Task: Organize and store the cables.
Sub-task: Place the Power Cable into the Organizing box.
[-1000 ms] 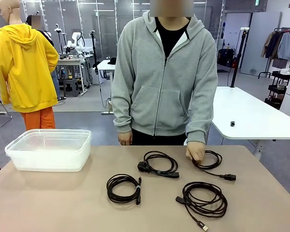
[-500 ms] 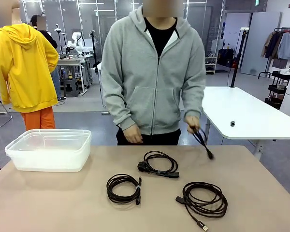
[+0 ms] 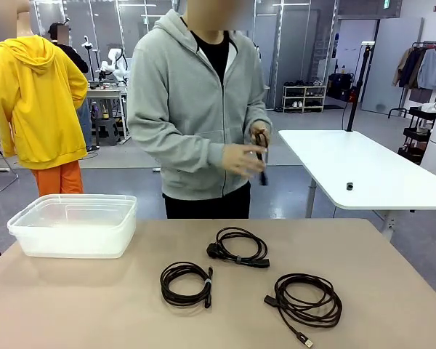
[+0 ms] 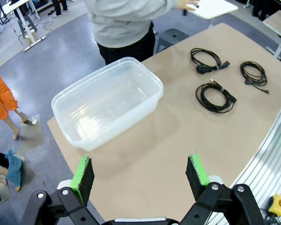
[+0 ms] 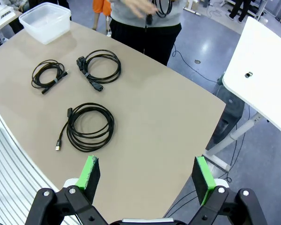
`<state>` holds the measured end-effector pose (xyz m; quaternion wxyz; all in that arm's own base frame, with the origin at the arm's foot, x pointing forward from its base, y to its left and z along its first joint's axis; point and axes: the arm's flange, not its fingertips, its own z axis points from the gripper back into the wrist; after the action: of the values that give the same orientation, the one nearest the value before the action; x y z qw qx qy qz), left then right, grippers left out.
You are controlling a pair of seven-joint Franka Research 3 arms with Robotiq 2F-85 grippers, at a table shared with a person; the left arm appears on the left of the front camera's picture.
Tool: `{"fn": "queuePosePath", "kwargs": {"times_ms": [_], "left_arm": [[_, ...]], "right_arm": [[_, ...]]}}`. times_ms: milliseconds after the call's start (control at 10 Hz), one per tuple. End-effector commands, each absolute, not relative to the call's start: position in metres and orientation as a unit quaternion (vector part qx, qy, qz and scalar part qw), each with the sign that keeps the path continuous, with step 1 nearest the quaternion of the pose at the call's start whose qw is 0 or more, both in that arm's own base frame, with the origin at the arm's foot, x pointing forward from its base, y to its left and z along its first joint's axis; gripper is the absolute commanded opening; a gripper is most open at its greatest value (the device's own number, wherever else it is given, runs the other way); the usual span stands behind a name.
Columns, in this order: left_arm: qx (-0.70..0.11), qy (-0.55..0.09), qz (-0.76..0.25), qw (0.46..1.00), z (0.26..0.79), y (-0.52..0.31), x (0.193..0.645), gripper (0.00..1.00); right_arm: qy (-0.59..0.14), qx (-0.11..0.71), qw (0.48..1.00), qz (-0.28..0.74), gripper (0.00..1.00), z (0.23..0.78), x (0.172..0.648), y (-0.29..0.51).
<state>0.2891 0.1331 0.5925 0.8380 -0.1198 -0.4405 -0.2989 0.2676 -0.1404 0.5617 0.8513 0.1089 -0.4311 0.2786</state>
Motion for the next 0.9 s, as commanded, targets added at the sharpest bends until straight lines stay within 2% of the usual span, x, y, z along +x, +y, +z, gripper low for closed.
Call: {"fn": "queuePosePath", "kwargs": {"times_ms": [0,700,800], "left_arm": [[-0.119,-0.442,-0.3,0.837,0.594,0.134,0.289,1.0],[-0.12,-0.441,-0.299,0.838,0.593,0.133,0.289,1.0],[-0.093,-0.472,-0.333,0.811,0.611,0.123,0.278,1.0]], "right_arm": [[-0.43,0.107,0.851,0.28,1.0,0.562,0.267,-0.141],[-0.43,0.107,0.851,0.28,1.0,0.562,0.267,-0.141],[-0.43,0.107,0.851,0.28,1.0,0.562,0.267,-0.141]]}}
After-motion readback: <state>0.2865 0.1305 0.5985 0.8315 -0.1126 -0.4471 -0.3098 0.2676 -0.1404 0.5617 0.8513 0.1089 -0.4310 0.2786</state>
